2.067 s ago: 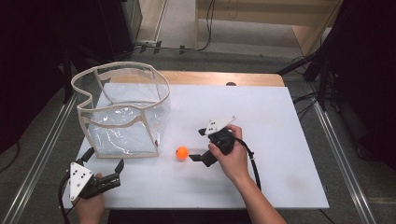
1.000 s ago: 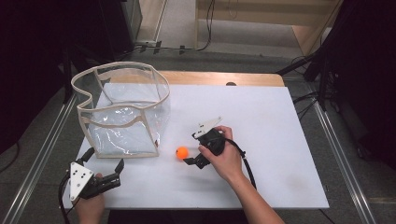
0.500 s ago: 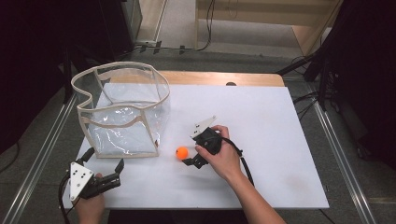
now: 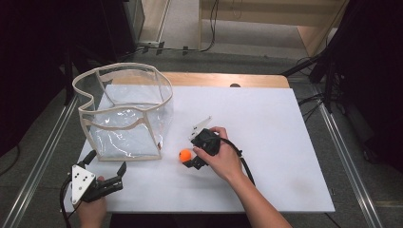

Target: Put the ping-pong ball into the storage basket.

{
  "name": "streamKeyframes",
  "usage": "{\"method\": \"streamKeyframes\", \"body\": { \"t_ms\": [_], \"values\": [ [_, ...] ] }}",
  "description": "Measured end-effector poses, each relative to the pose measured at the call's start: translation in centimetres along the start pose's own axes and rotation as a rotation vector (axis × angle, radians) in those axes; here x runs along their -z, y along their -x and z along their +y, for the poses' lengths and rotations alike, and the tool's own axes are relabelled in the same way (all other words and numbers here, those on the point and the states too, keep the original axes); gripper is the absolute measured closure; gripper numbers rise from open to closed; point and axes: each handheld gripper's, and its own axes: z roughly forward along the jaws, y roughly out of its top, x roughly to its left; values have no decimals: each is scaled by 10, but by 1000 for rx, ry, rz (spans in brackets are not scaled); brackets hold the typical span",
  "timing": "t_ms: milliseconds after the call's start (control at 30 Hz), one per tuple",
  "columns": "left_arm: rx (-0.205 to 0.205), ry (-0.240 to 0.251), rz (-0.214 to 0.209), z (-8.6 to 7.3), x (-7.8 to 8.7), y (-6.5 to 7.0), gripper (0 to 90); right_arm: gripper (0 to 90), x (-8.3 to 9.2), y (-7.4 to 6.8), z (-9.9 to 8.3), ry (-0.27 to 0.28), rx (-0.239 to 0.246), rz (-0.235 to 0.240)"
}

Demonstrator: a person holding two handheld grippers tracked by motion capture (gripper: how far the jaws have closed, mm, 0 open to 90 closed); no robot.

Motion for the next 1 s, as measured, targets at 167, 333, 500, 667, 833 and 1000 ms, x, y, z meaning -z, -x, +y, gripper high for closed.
{"method": "streamKeyframes", "body": {
  "t_ms": [167,333,500,667,833,1000],
  "values": [
    [1,0,-1,0,0,0,0,90,-7,-2,5,-40,17,-5],
    [0,0,-2,0,0,-1,0,140,-9,-2,9,-55,25,-25],
    [1,1,-2,0,0,-1,0,214,-14,-5,13,-97,38,-45],
    [0,0,-2,0,0,-1,0,250,-17,-5,16,-118,49,-52],
    [1,0,-2,0,0,-1,0,292,-21,-4,18,-142,50,-51],
    [3,1,-2,0,0,-1,0,316,-22,-5,20,-148,53,-59]
  ]
}}
